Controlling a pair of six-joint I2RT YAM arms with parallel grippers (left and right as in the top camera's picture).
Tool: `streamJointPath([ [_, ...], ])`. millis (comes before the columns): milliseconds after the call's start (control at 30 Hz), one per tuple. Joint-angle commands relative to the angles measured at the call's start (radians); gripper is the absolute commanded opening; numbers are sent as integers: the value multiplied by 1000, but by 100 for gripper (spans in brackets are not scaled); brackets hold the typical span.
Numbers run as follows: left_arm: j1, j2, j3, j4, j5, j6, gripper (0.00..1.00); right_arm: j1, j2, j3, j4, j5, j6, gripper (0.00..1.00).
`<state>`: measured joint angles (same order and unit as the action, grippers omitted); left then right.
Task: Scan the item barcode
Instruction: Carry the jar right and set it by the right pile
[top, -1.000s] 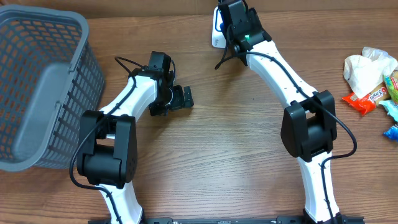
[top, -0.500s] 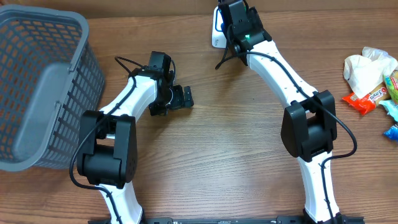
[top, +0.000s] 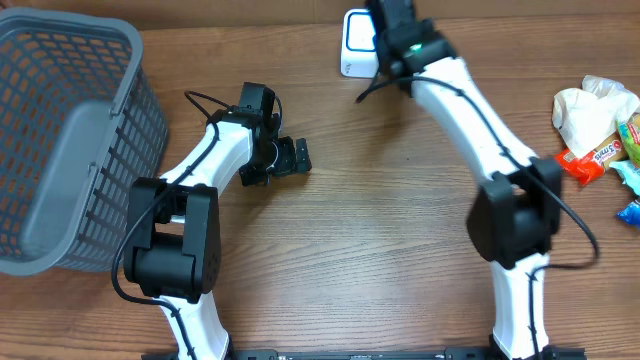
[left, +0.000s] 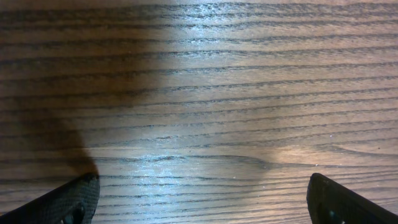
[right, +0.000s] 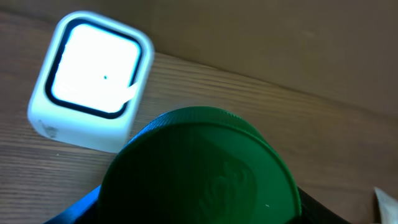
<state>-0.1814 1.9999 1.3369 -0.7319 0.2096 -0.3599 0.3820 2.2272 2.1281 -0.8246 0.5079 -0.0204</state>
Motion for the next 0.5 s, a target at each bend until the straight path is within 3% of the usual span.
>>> streamJointPath([
  [0, 3, 33, -18, 0, 19, 5, 100, -84, -181, 56, -73, 29, 178, 13],
  [200, 3, 33, -18, -17, 19, 6, 100, -281, -262, 56, -309, -103, 356, 11],
  [467, 3, 33, -18, -61, 19, 24, 100, -566, -280, 55, -458, -249, 412, 11],
])
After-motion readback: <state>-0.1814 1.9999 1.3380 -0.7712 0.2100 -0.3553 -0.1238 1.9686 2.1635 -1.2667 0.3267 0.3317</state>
